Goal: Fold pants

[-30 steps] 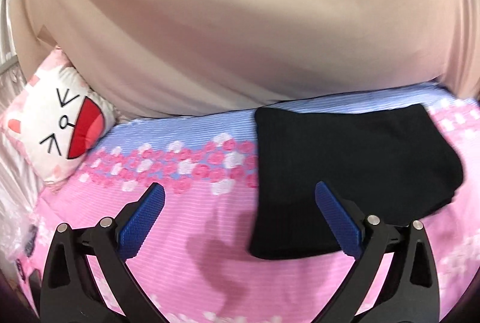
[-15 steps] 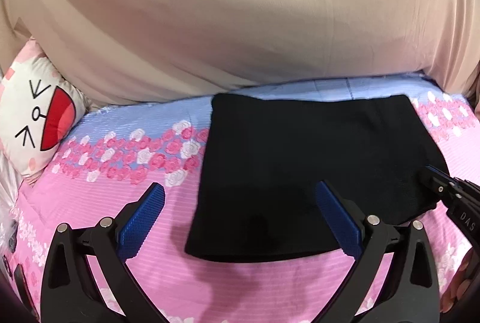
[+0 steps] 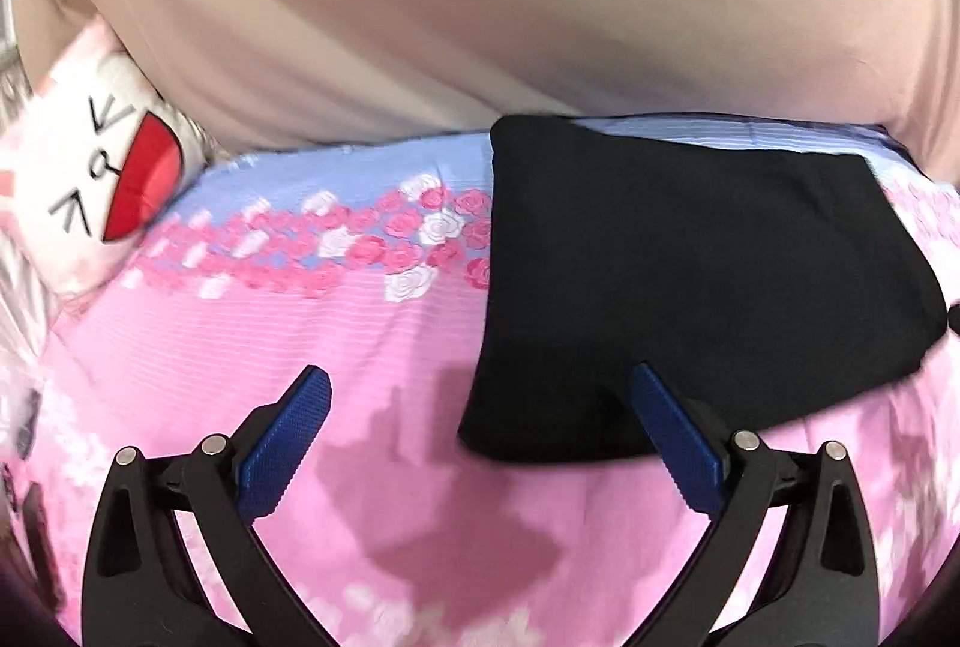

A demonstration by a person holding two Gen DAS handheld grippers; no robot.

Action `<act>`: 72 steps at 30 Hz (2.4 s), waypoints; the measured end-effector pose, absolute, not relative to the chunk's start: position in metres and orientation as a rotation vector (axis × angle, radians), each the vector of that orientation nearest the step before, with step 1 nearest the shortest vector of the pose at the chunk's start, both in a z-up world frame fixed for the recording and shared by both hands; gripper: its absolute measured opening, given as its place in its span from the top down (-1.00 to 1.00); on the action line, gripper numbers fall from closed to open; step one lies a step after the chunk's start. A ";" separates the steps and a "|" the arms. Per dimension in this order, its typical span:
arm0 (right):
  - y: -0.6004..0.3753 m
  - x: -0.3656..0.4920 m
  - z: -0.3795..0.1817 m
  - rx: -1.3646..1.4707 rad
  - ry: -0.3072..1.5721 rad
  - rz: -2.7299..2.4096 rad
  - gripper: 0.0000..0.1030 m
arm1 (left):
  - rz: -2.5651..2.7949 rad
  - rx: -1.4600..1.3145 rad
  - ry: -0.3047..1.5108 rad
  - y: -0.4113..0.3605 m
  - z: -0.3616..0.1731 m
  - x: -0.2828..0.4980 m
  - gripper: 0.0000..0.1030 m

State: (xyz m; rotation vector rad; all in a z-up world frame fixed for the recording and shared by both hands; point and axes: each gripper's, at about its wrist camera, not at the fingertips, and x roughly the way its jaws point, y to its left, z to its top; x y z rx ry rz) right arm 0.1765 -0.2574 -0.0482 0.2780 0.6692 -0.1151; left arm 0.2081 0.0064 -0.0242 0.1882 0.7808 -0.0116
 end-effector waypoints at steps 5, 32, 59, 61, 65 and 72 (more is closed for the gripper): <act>-0.233 0.128 -0.033 0.235 0.614 -0.123 0.82 | -0.051 0.193 0.744 0.008 -0.002 0.160 -0.90; -0.167 0.039 -0.005 0.194 0.574 -0.030 0.81 | -0.133 0.125 0.686 0.025 0.035 0.044 -0.90; -0.148 0.039 -0.005 0.150 0.598 -0.004 0.81 | -0.103 0.120 0.721 0.039 0.021 0.045 -0.90; -0.148 0.038 -0.006 0.151 0.600 -0.002 0.81 | -0.100 0.120 0.721 0.039 0.021 0.045 -0.90; -0.148 0.038 -0.006 0.148 0.602 0.003 0.81 | -0.099 0.124 0.724 0.039 0.020 0.045 -0.90; -0.148 0.038 -0.006 0.149 0.601 0.002 0.81 | -0.096 0.128 0.724 0.038 0.020 0.045 -0.90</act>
